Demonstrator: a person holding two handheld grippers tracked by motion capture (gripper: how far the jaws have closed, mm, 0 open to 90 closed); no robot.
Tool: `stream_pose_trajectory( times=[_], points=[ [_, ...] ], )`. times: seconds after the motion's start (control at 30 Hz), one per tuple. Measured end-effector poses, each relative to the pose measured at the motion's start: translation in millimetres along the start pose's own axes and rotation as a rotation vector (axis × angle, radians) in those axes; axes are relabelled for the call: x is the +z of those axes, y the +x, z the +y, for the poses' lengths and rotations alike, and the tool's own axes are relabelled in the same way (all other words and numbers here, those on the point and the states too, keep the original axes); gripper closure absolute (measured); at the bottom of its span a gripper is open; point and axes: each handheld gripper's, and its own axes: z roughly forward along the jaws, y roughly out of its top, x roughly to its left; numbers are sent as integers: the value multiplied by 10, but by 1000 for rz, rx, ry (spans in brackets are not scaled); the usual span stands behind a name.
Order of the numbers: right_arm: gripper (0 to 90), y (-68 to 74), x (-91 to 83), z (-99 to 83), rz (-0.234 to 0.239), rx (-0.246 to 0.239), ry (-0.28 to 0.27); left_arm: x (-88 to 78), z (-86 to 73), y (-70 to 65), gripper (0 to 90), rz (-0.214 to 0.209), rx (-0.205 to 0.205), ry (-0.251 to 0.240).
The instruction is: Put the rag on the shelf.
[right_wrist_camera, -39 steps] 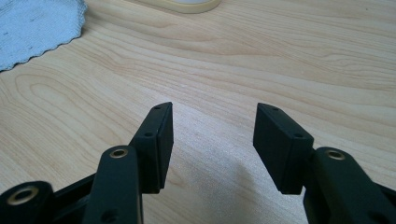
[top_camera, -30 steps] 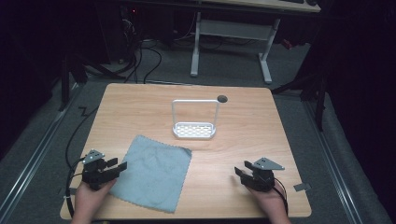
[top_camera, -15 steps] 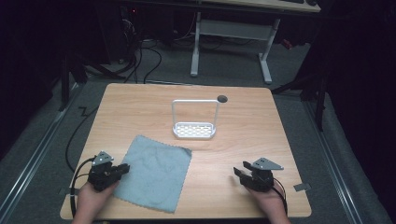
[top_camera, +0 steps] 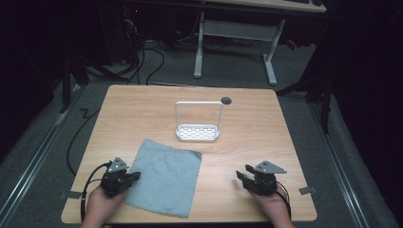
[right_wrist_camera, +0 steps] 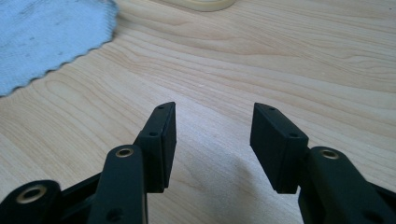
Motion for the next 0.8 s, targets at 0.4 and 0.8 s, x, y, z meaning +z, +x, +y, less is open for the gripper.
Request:
stream_pose_trajectory(
  times=[0.4,0.8],
  points=[
    [757,495,144,121,170,-106,10,221,134,-523,900,-104,110,21],
    [898,626,317,141,154,-175,81,324,177,-763,900,-171,161,20]
  ],
)
